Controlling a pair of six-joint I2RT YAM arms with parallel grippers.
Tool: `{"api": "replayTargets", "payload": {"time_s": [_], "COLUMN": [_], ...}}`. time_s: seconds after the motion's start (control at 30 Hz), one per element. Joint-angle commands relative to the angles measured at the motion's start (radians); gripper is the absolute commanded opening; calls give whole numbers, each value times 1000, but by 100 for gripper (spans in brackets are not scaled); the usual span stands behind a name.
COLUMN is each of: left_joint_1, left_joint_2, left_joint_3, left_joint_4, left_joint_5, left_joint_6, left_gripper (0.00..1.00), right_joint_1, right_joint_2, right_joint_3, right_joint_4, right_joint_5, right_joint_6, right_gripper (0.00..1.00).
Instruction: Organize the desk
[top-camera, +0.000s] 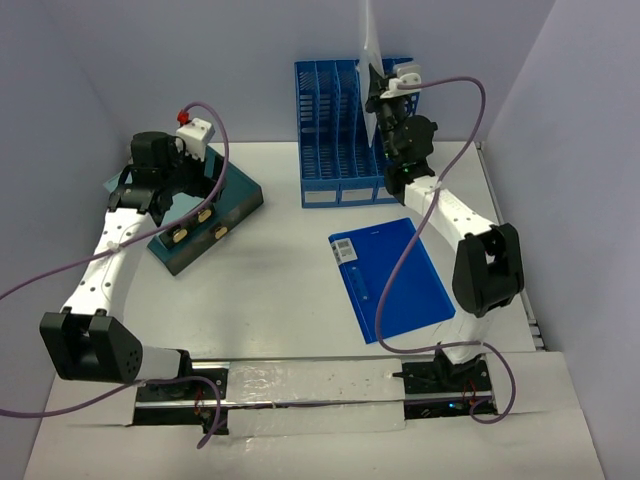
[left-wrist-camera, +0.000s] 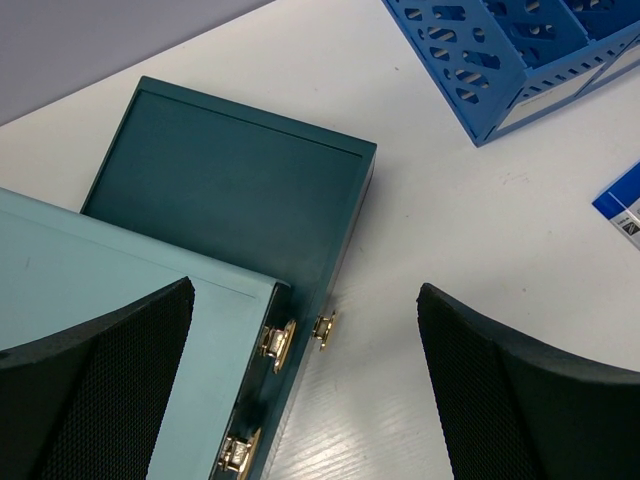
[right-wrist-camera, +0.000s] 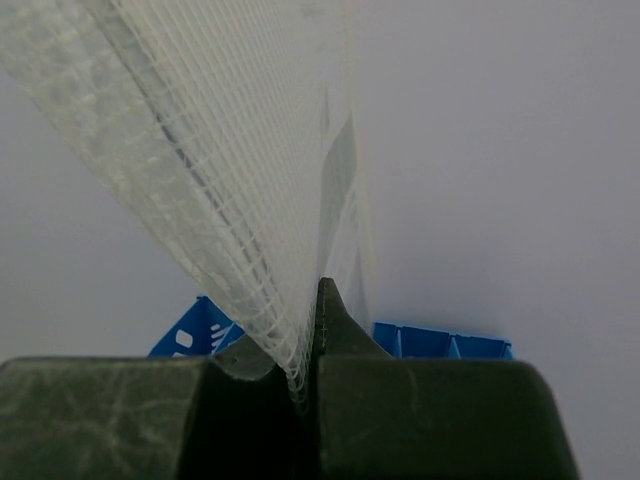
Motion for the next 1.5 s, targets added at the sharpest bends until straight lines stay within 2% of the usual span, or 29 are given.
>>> {"api": "replayTargets", "payload": {"time_s": [0.0, 0.33, 0.57, 0.6, 0.63, 0.7, 0.77, 0.8, 0.83, 1.0, 1.07, 1.13, 1.23, 1.3, 1.37, 1.43, 1.47], "left_joint_1": [8, 16, 23, 24, 25, 25, 25, 25, 25, 25, 25, 25, 21, 2, -50, -165, -210], "left_joint_2": [3, 29, 28, 26, 25, 16, 10, 5, 1, -24, -35, -40, -30, -10, 43, 94, 131], "left_joint_3": [45, 51, 46, 45, 45, 40, 29, 24, 20, -8, -18, -29, -40, -40, -13, 17, 37], "left_joint_4": [21, 12, 10, 10, 10, 12, 17, 18, 19, 33, 36, 36, 9, -18, -65, -101, -109], "left_joint_5": [28, 26, 35, 38, 39, 44, 50, 52, 56, 98, 128, 141, 198, 237, 236, 204, 190], "left_joint_6": [-3, 5, 9, 9, 9, 8, 7, 6, 6, -3, -5, -4, 9, 11, 19, 28, 32], "left_gripper": [99, 99, 99, 99, 99, 99, 99, 99, 99, 99, 99, 99, 80, 73, 69, 68, 69], "right_joint_1": [-24, -50, -52, -52, -52, -52, -52, -49, -43, 31, 51, 57, 83, 101, 142, 189, 191], "right_joint_2": [55, 150, 188, 192, 193, 177, 129, 92, 72, -103, -174, -226, -354, -400, -417, -424, -443], "right_joint_3": [-7, -4, -70, -75, -80, -108, -142, -155, -170, -122, -113, -139, -301, -366, -386, -389, -411], "right_joint_4": [74, 84, 144, 145, 143, 133, 119, 93, 48, -387, -697, -806, -925, -1002, -1103, -1202, -1235], "right_joint_5": [12, -16, -23, -24, -29, -45, -32, -15, 14, 262, 273, 243, 241, 242, 251, 310, 289], "right_joint_6": [40, 45, 62, 69, 73, 88, 112, 121, 132, 161, 281, 354, 475, 512, 503, 534, 548], "right_gripper": [0, 0, 0, 4, 13, 54, 77, 82, 83, 84, 84, 82, 81, 80, 78, 78, 78]}}
